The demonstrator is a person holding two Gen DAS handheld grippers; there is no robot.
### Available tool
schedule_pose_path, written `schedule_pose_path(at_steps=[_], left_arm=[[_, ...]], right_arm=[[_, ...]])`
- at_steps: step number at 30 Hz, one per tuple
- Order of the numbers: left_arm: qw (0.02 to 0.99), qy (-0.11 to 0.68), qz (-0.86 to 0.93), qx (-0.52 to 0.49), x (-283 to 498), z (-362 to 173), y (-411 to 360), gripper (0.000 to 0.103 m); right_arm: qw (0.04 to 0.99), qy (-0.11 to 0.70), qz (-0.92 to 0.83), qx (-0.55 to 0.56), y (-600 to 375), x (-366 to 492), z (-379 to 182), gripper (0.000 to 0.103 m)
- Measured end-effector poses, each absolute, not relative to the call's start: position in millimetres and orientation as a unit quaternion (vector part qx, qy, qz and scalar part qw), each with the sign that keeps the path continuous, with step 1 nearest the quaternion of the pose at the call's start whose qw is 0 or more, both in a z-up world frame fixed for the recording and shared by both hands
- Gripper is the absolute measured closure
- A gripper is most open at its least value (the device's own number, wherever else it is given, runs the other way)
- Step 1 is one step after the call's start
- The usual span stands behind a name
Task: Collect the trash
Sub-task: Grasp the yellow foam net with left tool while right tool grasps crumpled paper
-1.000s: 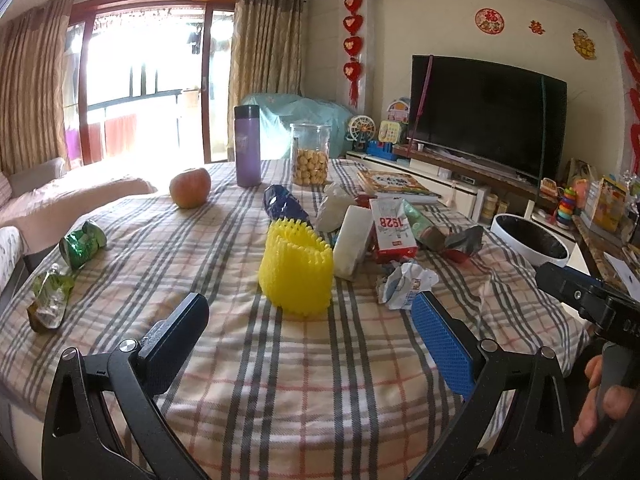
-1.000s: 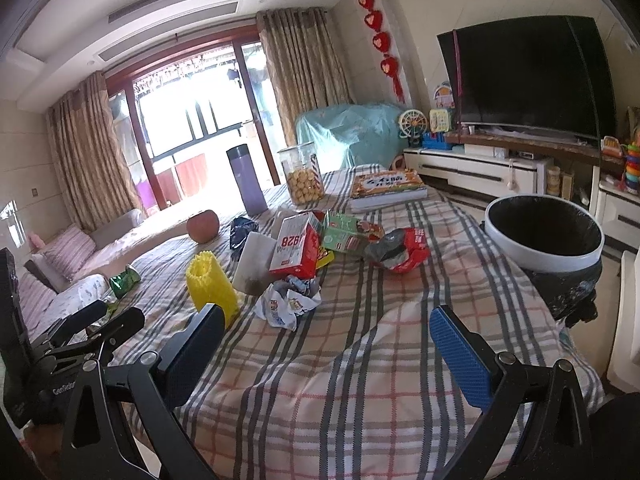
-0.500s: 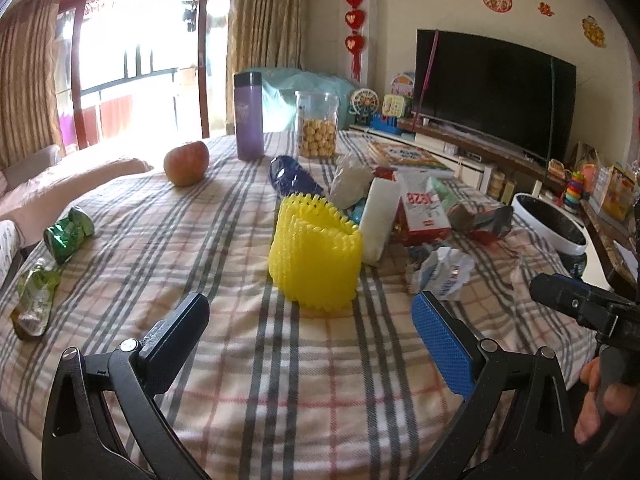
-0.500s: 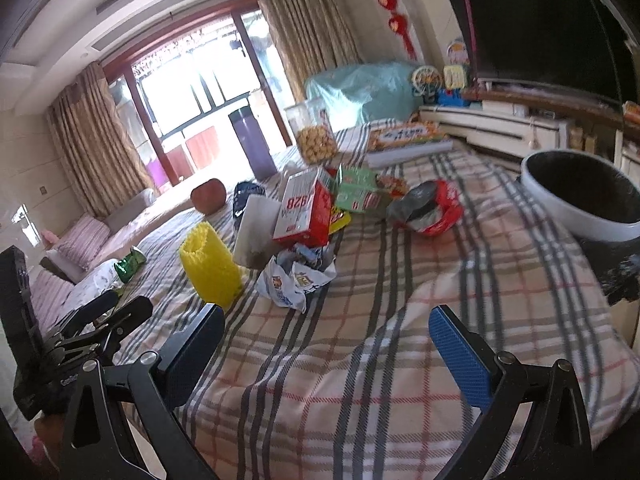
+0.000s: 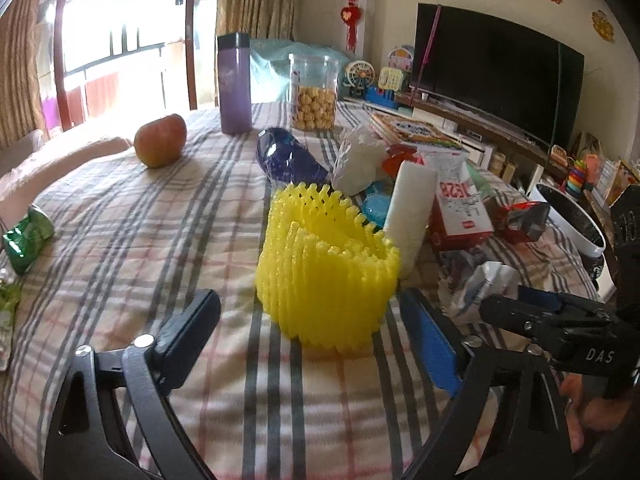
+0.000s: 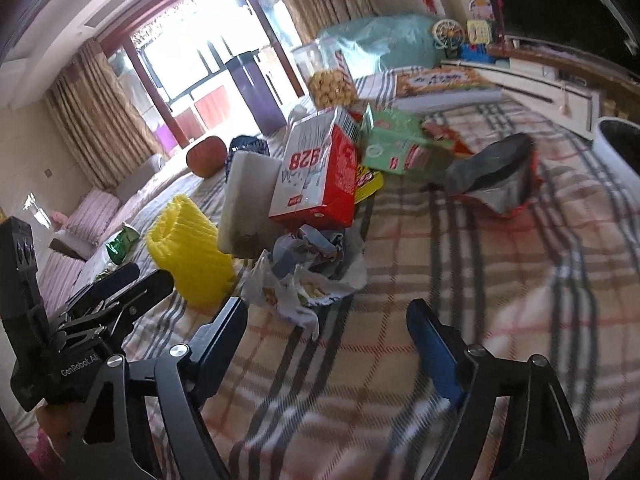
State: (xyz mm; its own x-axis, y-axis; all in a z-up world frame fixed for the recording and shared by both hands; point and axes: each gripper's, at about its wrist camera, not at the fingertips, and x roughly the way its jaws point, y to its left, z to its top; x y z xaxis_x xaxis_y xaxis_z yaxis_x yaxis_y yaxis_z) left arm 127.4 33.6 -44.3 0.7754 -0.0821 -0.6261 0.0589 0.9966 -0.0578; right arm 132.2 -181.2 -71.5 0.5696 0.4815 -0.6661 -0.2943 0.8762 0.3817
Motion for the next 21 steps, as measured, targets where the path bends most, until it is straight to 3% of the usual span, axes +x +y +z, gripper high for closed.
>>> schedule_pose_path(at_steps=[2,3,4,5,7,10,21], left_arm=[[0.936,0.347,-0.048,-0.025,134,-50,34,0.029],[0.933,0.353,-0.055,-0.029,137,-52,34,0.041],[0.931,0.357,-0.063,-0.033,138,-53,35,0.052],[0.93,0.358,-0.07,-0.036,138,-53,35,0.056],[0.93,0.357,-0.078,-0.037,139,-54,34,0.073],[0.93,0.356,-0.082,-0.04,133,-54,33,0.077],[0.927,0.346,-0.135,-0.053,92,-36,0,0.078]], right_arm=[[0.877,0.412,0.221,0.114,-178,136,-73,0.029],[0.876,0.412,0.223,0.113,-177,137,-73,0.032],[0.874,0.413,0.229,0.112,-176,138,-73,0.041],[0.871,0.415,0.236,0.114,-176,139,-74,0.052],[0.867,0.417,0.245,0.123,-177,138,-75,0.062],[0.866,0.413,0.253,0.127,-177,133,-73,0.078],[0.875,0.392,0.241,0.148,-219,105,-55,0.08]])
